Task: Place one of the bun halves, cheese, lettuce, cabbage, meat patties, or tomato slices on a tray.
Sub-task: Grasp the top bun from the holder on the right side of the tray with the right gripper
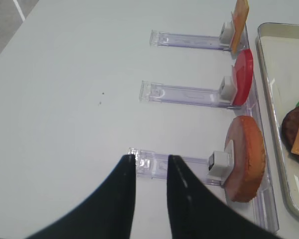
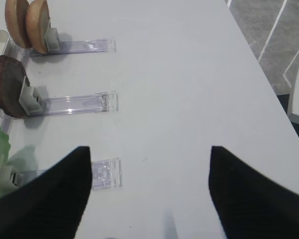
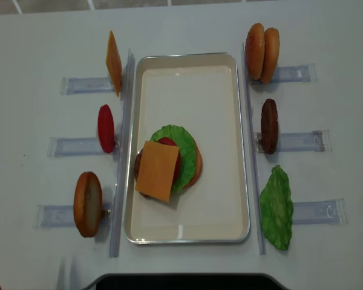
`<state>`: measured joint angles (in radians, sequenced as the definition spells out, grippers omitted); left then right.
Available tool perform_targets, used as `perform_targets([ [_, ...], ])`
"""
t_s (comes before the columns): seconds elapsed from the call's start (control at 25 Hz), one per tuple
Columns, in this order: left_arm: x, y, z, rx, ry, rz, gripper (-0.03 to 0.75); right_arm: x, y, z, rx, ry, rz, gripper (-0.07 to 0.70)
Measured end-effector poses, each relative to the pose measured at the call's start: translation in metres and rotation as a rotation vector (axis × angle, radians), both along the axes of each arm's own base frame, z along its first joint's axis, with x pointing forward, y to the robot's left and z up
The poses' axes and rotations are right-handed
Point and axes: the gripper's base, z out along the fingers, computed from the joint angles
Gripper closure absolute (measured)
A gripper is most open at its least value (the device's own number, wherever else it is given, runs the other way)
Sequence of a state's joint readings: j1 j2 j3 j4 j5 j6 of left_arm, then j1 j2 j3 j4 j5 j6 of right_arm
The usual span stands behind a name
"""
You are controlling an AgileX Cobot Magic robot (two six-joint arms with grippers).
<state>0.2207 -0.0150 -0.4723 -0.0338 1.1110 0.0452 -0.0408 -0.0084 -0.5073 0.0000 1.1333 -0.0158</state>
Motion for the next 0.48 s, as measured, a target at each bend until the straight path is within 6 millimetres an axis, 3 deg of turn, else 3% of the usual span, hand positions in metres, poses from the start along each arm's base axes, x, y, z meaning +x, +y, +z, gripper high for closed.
perform_targets([
  [0.48, 0.0, 0.0, 0.0, 0.0, 0.0, 0.0, 0.557, 0.0, 0.0, 0.0, 0.0, 0.0, 0.0, 0.157],
])
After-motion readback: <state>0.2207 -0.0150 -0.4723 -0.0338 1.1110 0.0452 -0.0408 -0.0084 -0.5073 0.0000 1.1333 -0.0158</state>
